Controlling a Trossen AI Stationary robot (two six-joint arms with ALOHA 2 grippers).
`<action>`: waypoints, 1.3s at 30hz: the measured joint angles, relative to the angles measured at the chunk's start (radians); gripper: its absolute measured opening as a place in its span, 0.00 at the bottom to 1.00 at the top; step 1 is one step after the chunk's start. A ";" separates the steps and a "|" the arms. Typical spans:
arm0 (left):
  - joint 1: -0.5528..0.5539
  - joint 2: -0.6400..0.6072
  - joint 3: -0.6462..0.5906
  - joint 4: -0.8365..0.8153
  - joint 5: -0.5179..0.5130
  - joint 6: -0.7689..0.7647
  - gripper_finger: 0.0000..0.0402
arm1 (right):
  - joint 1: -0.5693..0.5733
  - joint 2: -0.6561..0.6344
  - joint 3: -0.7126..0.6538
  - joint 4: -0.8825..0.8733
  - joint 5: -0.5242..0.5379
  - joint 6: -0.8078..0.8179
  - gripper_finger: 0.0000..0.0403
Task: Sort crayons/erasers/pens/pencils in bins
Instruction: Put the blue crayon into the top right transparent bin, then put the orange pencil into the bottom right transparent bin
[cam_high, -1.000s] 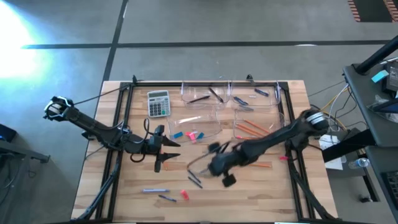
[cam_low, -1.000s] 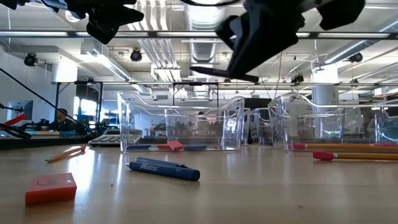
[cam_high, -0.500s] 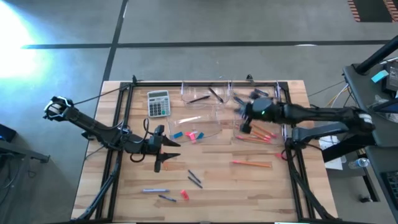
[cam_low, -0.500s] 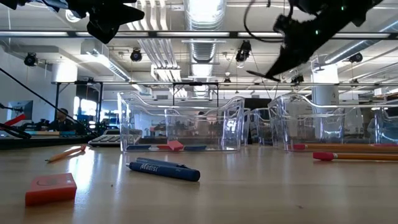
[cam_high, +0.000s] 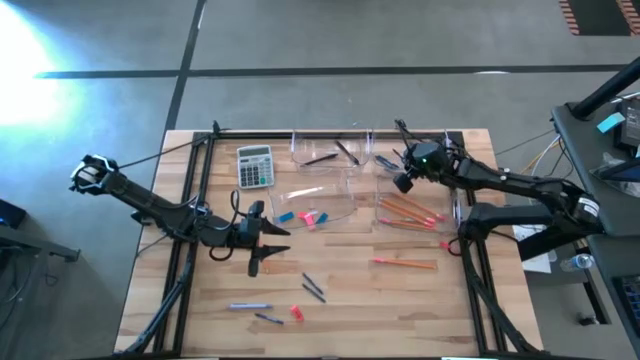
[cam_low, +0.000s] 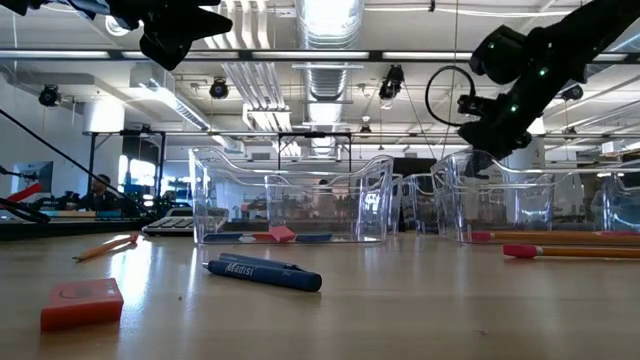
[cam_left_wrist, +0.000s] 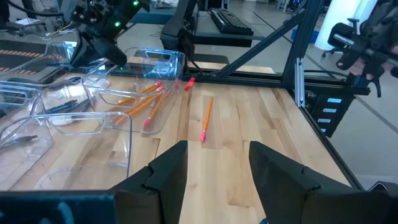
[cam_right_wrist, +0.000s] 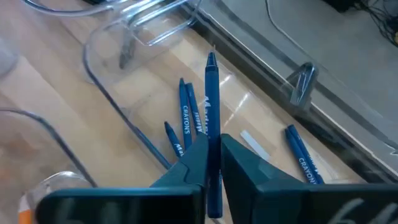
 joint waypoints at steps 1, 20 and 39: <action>0.000 0.000 0.000 0.000 0.000 0.000 0.39 | 0.000 0.007 0.000 0.006 0.004 -0.002 0.09; 0.000 0.000 -0.002 -0.001 0.000 0.001 0.39 | 0.138 -0.064 0.178 -0.029 -0.209 0.183 0.43; 0.000 0.000 -0.006 -0.001 0.000 0.000 0.39 | 1.033 0.008 0.187 0.186 0.182 0.252 0.40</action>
